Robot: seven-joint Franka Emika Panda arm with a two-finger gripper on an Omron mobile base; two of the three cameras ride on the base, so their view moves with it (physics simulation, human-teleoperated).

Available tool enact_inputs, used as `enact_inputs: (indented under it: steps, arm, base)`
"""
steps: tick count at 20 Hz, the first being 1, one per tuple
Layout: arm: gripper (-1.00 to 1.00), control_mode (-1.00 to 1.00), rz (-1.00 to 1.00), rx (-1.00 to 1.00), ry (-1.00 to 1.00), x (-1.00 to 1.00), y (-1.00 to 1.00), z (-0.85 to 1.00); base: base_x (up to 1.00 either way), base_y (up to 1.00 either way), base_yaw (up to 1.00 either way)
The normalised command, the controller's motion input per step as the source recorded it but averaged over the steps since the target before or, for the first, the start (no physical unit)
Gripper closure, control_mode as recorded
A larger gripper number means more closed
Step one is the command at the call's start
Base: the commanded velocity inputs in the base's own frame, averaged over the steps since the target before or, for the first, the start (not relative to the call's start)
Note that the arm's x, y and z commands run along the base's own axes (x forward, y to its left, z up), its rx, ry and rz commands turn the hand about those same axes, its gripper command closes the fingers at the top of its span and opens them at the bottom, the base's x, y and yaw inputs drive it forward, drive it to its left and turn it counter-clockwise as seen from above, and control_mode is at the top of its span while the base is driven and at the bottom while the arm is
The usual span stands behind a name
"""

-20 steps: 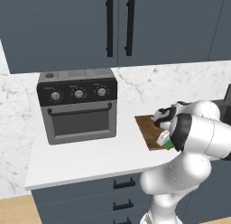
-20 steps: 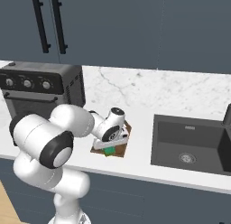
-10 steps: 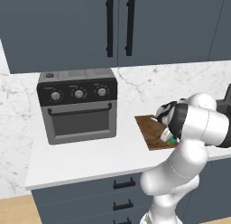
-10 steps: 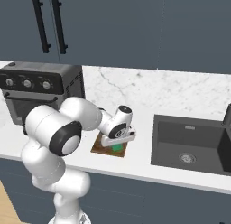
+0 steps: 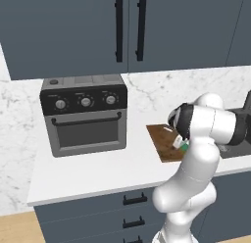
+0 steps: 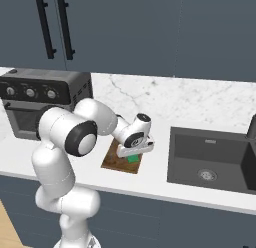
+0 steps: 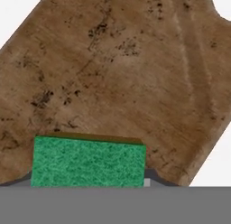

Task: Pick up the sponge from the counter and clean the cutting board by briefly scrubbing or pressing down on the cutting board. Once finished, release the sponge.

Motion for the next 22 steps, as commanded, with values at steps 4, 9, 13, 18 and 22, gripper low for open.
enact_inputs:
  steps: [4, 9, 13, 18, 22]
  arm:
    - [1.0, -1.0, 0.0, 0.01, 0.0, 0.86, -0.09, -0.18]
    - [1.0, -1.0, 0.0, 0.0, 0.0, 1.0, -0.15, -0.04]
    - [1.0, -1.0, 0.0, 0.0, 0.0, 1.0, -0.15, -0.03]
    - [1.0, -1.0, 0.0, 0.02, 0.0, 1.0, -0.17, -0.06]
    - [1.0, -1.0, 0.0, 0.02, 0.0, 0.39, -0.05, 0.0]
  base:
    - [0.0, 0.0, 0.0]
    - [0.0, 0.0, 0.0]
    - [0.0, 0.0, 0.0]
    - [0.0, 0.0, 0.0]
    - [0.0, 0.0, 0.0]
